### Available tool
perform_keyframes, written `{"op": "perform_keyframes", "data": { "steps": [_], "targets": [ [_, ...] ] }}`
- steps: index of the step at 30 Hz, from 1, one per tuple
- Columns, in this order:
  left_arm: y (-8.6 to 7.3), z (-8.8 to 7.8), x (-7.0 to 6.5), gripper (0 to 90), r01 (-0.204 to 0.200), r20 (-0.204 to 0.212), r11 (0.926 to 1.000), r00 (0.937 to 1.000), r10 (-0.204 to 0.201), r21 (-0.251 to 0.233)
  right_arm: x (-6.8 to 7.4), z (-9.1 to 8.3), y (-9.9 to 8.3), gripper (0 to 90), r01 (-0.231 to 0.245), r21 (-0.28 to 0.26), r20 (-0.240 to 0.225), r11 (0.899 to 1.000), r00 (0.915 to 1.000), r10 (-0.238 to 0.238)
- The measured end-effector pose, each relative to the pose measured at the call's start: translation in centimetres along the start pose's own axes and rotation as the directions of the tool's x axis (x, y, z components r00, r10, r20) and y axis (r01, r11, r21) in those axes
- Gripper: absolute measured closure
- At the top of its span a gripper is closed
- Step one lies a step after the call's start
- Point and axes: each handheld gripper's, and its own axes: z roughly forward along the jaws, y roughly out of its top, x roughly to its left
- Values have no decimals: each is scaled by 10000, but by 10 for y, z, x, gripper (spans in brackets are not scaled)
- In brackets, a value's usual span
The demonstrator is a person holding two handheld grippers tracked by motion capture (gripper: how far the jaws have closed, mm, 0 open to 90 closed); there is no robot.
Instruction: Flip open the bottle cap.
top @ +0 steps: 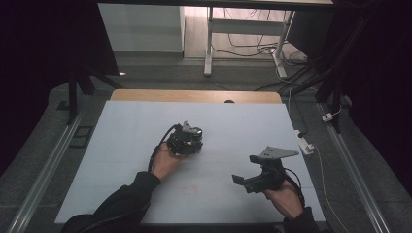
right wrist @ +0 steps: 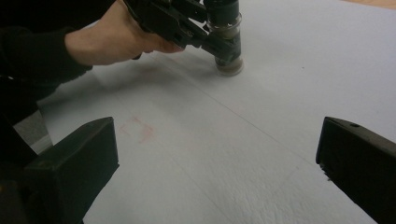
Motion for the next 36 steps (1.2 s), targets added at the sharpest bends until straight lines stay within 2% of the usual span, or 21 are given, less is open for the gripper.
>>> {"op": "perform_keyframes", "data": {
  "steps": [6,20,28,36],
  "targets": [
    [0,0,0,540,-7,6,10000,10000,7,-1,2,14,13,0,374,172,22,9992,9993,-375],
    [0,0,0,540,-18,16,10000,10000,18,22,4,47,33,0,564,648,-6,9963,9984,-565],
    [0,0,0,540,-24,13,10000,10000,24,29,4,62,44,0,651,672,-119,9956,9979,-644],
    [0,0,0,539,-40,14,10000,10000,39,35,5,80,58,0,1058,779,170,9913,9941,-1075]
  ]
}}
